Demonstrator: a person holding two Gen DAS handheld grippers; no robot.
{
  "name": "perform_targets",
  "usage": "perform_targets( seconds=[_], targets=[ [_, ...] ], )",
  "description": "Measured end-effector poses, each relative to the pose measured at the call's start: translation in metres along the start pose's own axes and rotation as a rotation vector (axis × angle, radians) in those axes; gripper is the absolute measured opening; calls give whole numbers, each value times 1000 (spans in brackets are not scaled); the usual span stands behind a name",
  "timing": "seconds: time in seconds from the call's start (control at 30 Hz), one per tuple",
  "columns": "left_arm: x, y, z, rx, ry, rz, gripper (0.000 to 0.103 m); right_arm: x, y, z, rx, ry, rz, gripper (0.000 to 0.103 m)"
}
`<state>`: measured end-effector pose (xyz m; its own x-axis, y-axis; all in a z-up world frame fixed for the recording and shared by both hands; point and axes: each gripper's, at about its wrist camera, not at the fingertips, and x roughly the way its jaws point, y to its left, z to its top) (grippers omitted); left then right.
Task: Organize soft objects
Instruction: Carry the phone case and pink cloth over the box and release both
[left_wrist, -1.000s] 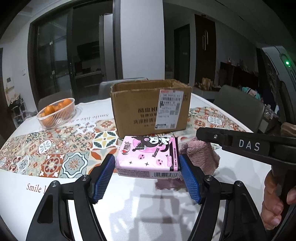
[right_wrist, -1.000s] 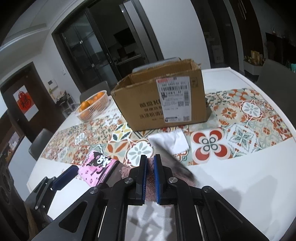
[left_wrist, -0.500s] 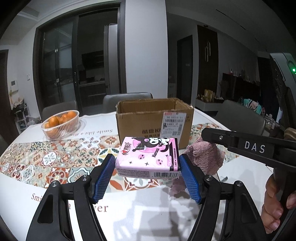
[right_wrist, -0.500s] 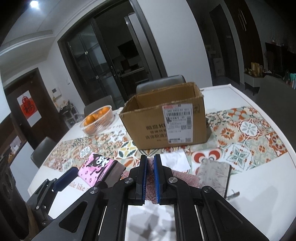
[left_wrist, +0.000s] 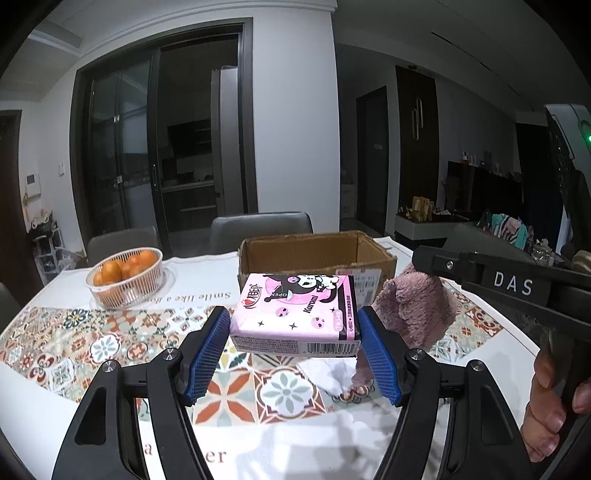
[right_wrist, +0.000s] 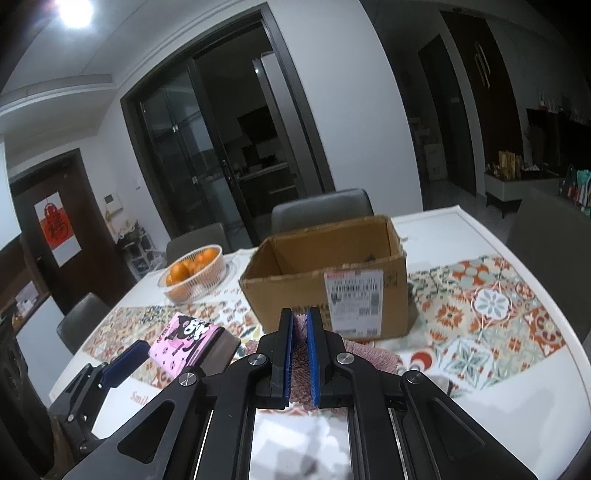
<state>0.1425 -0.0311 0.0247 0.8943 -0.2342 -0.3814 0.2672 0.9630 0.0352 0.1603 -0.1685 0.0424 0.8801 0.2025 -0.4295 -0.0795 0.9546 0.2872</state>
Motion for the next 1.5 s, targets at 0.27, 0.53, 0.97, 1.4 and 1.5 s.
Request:
perform_targets(
  seconds=[0.27,0.53,0.97,1.4,1.5],
  targets=[
    [13,5,22,16,-34,13,70,9,1,28,-22,-47,-3,9],
    [28,16,42,16,-59,21,70,17,10,55,-57,-95,2,9],
    [54,25,70,53,-105,25,70,32,20,94,-106,-160,0,9],
    [97,23,82,61,-103,32,70,63,16,120,-145,-192,-19,9],
    [110,20,81,66,-93,33,70,75,11,121,-144,-182,-20,9]
  ],
)
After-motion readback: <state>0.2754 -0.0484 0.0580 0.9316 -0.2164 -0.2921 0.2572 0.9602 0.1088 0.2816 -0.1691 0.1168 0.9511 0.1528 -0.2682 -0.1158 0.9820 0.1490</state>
